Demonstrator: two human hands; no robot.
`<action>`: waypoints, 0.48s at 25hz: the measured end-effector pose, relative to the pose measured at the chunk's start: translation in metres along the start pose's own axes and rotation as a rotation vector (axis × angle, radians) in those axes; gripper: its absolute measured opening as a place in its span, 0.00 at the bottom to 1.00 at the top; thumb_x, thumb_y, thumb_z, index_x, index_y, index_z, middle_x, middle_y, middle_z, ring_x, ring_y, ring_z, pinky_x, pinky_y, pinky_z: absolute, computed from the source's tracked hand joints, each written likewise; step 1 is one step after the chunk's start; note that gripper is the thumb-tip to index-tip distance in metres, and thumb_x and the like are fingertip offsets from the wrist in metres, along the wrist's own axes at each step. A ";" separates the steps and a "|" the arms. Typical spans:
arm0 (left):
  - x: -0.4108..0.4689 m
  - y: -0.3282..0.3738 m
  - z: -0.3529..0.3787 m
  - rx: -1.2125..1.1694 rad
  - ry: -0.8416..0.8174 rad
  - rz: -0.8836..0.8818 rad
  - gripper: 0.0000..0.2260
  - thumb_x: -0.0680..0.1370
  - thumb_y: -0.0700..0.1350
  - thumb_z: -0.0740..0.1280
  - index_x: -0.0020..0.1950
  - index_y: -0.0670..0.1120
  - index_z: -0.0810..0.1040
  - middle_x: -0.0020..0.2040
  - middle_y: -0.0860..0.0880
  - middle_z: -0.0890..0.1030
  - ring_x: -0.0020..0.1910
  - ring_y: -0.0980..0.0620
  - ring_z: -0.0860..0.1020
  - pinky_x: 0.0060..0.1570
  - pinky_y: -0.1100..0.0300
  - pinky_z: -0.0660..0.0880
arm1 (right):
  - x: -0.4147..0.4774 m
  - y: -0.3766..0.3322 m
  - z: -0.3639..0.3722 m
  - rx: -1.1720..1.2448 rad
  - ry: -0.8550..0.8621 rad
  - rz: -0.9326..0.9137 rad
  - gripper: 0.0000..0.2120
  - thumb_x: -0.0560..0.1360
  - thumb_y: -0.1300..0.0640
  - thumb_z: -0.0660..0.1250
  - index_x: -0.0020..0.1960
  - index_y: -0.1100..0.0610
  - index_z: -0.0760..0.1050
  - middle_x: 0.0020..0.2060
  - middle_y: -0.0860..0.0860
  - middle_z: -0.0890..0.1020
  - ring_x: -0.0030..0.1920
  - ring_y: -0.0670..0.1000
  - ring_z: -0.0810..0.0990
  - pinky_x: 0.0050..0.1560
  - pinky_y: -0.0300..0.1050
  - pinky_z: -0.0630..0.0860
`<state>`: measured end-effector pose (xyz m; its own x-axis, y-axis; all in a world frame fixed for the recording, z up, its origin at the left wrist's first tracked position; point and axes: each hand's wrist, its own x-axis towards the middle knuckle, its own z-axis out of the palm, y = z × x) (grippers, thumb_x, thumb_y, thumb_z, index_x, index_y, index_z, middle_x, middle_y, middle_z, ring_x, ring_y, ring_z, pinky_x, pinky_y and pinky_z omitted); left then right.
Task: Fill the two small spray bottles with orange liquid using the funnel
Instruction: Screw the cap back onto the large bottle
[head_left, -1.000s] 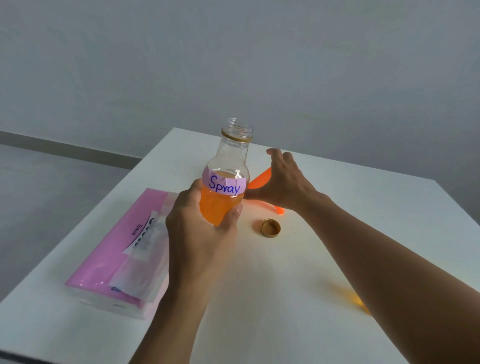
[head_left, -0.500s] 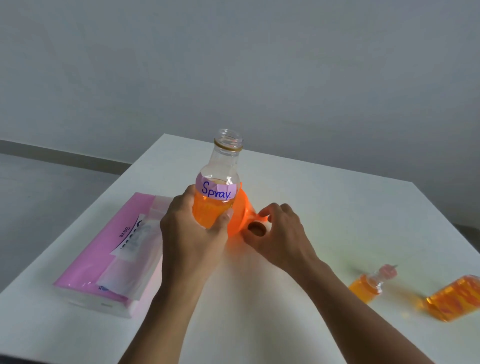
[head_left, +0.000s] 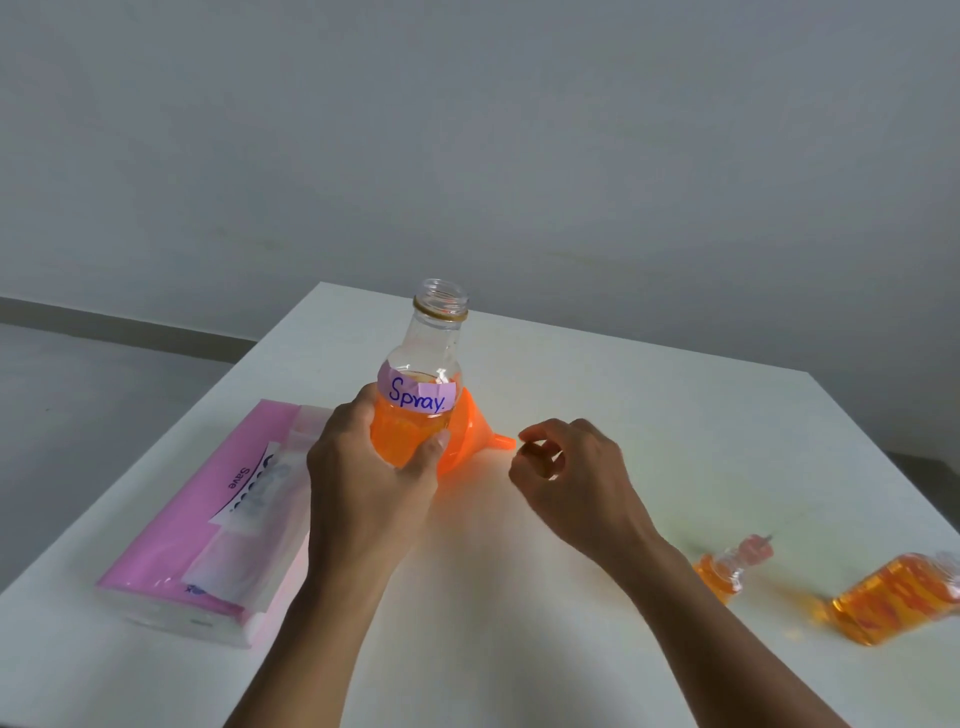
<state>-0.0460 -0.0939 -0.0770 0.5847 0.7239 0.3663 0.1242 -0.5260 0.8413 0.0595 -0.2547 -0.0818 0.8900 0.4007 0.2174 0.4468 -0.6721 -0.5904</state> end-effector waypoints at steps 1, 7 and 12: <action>0.000 0.000 0.000 -0.003 -0.004 0.003 0.29 0.69 0.55 0.76 0.67 0.47 0.75 0.60 0.48 0.81 0.57 0.50 0.78 0.52 0.60 0.74 | 0.000 -0.004 -0.008 0.041 0.069 -0.018 0.09 0.76 0.50 0.70 0.56 0.46 0.82 0.47 0.47 0.81 0.41 0.40 0.79 0.40 0.25 0.70; -0.008 0.005 -0.003 -0.051 -0.075 0.076 0.22 0.69 0.52 0.77 0.60 0.52 0.76 0.51 0.53 0.80 0.49 0.53 0.78 0.44 0.64 0.72 | 0.018 -0.065 -0.079 0.764 0.190 -0.160 0.13 0.73 0.52 0.77 0.53 0.56 0.79 0.41 0.53 0.88 0.43 0.49 0.88 0.48 0.44 0.83; -0.011 0.002 -0.001 -0.049 -0.108 0.108 0.22 0.69 0.50 0.77 0.61 0.52 0.76 0.53 0.53 0.80 0.49 0.53 0.77 0.45 0.63 0.72 | 0.034 -0.093 -0.097 0.604 0.019 -0.302 0.13 0.67 0.55 0.82 0.45 0.58 0.80 0.44 0.54 0.88 0.45 0.53 0.88 0.50 0.52 0.85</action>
<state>-0.0532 -0.1021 -0.0787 0.6756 0.6104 0.4134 0.0177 -0.5740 0.8187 0.0568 -0.2392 0.0561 0.7381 0.5017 0.4512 0.5517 -0.0638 -0.8316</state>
